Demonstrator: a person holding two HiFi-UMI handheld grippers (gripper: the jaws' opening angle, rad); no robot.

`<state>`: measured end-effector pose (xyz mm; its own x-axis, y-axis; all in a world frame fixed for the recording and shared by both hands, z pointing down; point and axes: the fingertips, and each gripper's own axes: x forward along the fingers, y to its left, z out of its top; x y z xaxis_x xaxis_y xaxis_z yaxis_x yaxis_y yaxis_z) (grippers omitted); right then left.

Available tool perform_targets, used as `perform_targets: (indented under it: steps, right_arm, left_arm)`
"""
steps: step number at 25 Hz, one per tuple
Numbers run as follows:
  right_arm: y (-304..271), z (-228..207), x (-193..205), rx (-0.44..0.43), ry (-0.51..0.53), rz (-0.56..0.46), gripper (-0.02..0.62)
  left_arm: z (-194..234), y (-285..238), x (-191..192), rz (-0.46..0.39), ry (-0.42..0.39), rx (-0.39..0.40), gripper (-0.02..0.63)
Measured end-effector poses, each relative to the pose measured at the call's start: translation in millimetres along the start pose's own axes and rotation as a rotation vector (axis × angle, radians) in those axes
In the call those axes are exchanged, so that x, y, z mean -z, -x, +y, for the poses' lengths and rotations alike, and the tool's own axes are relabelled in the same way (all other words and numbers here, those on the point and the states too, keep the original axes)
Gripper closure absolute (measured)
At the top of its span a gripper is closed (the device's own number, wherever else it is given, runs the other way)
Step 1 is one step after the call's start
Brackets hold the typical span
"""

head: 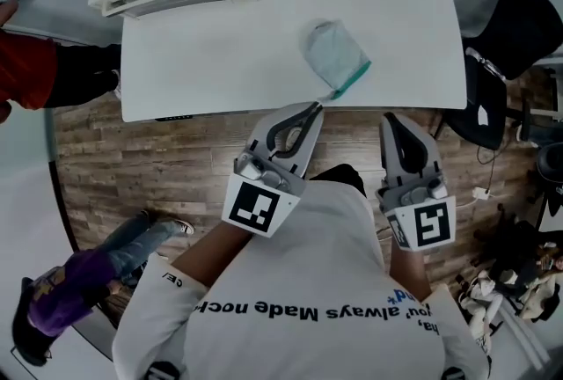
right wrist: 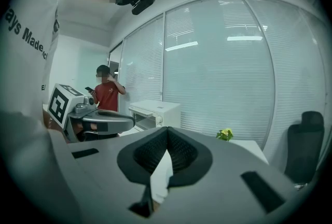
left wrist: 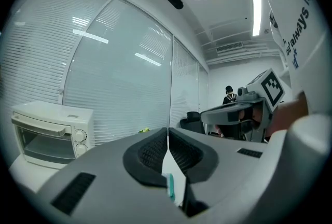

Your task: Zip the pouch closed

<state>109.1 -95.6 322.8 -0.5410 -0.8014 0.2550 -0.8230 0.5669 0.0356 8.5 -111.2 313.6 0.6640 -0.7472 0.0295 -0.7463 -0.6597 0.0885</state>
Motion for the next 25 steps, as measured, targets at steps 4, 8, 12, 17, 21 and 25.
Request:
perform_targets:
  steps: [4,8,12,17,21,25]
  right_arm:
    - [-11,-10,15,0.019,0.012,0.041,0.589]
    - [-24,-17,45,0.023,0.035,0.103,0.589]
    - [-35,-19,91,0.002,0.068,0.192,0.57]
    - [-54,-16,149,-0.044,0.09,0.291,0.544]
    - [-68,-9,195,-0.098,0.137,0.391,0.527]
    - [-82,-3,240,-0.151,0.167,0.473,0.509]
  left_arm:
    - [-1,-13,13,0.022,-0.002,0.062,0.581]
    - [-5,-23,44,0.071,-0.013,0.114,0.581]
    - [-3,-33,95,0.162,-0.02,0.136,0.58]
    - [-8,-42,164,0.303,-0.054,0.205,0.494]
    - [-12,-50,212,0.394,-0.095,0.25,0.482]
    - [-16,-58,253,0.46,-0.09,0.283,0.482]
